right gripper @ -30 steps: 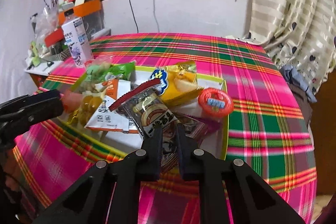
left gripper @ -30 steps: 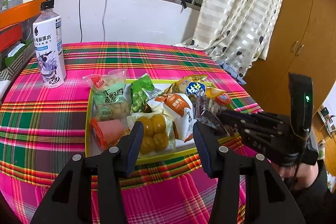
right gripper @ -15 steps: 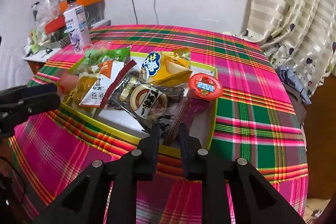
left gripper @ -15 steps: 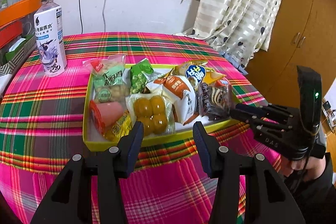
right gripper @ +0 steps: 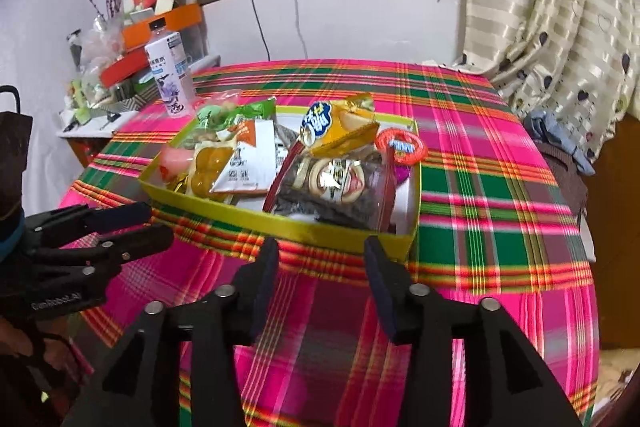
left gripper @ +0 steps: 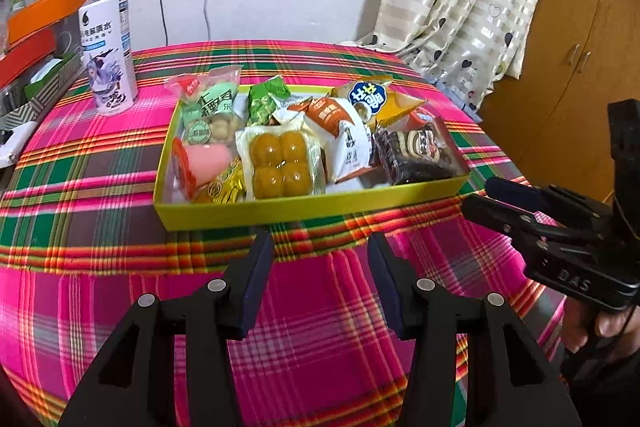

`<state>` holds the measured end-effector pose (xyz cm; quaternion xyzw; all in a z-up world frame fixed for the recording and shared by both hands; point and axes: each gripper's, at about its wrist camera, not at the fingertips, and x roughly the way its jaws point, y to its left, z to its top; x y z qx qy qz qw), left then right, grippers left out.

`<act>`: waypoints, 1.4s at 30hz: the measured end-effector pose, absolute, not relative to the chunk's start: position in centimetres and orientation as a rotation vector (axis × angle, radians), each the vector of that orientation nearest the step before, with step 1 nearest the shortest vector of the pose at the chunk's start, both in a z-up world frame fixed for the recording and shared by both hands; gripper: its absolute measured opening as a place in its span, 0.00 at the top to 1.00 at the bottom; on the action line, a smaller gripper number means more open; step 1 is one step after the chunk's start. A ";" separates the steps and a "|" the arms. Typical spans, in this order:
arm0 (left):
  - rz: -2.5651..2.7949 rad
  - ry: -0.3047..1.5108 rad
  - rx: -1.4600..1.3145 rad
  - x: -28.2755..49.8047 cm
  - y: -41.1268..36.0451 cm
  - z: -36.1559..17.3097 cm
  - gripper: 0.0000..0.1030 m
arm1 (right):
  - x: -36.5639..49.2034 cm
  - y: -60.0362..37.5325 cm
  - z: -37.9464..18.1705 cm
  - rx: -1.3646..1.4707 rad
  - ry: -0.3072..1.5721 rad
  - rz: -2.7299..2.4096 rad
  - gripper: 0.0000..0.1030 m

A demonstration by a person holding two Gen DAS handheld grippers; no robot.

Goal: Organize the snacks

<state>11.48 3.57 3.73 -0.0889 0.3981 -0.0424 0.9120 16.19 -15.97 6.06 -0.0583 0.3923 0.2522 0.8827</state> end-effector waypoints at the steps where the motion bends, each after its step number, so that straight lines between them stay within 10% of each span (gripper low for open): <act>1: -0.083 0.821 -0.181 11.4 3.5 3.7 0.52 | 15.8 -16.1 6.1 -0.114 0.820 0.521 0.53; 42: 0.094 0.926 -0.111 12.0 3.3 0.4 0.52 | 16.3 -13.8 1.6 -0.171 0.917 0.487 0.43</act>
